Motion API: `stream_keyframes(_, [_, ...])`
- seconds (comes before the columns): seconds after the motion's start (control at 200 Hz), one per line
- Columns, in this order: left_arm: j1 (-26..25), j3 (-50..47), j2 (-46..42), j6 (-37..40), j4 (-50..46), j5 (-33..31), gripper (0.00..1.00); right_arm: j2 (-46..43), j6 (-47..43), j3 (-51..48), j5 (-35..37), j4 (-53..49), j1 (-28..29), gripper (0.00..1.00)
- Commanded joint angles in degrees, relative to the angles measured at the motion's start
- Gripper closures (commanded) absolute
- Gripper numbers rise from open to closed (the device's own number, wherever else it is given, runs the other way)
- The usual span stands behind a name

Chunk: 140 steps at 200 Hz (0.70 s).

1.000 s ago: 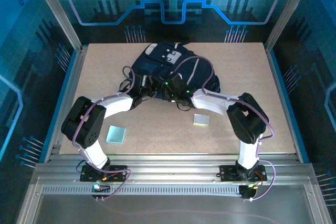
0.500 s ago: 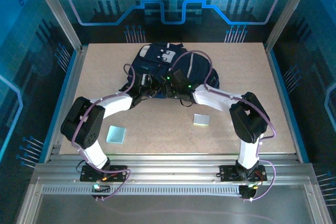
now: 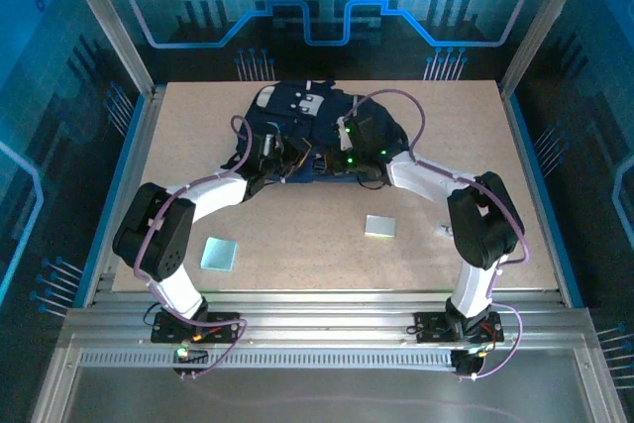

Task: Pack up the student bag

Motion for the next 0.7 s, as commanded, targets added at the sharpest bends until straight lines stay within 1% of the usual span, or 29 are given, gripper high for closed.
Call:
stream_keyframes(0.0, [-0.22,-1.45,-3.01,-0.51,-1.19,5.18,0.57,-1.58,0.15,-1.49,3.5,10.35,-2.7,0.9])
stream_keyframes(0.085, [-0.12,-2.16,-3.42,-1.1,-1.95,3.85,0.37,-0.44,1.09,-1.81,3.42,11.12,-2.47,0.88])
stream_keyframes(0.135, [0.05,-2.87,-3.62,-1.1,-2.73,3.08,0.34,0.24,1.29,-1.94,3.55,11.67,-2.23,0.87])
stream_keyframes(0.33, [2.29,-5.2,-3.23,0.32,-4.91,-0.64,0.31,2.37,0.96,-0.09,3.62,12.66,-1.55,0.8])
stream_keyframes(0.415, [3.9,-5.43,-1.8,0.14,-4.08,-1.38,0.31,3.62,0.38,1.87,2.87,11.9,-1.36,0.77])
stream_keyframes(0.465, [4.69,-5.1,-0.91,-0.01,-3.86,-1.93,0.32,4.39,0.2,2.67,2.72,11.46,-1.23,0.73])
stream_keyframes(0.56, [5.79,-4.02,0.53,-0.78,-2.45,-2.02,0.33,5.5,0.84,3.33,1.93,11.14,-0.99,0.62])
stream_keyframes(0.625, [5.98,-2.93,1.22,-0.09,-2.46,-2.61,0.35,5.86,1.19,2.87,1.94,12.21,-0.62,0.51])
stream_keyframes(0.695, [5.98,-1.61,2.46,0.34,-2.76,-2.12,0.4,6.93,1.63,3.22,2.58,12.91,0.01,0.48])
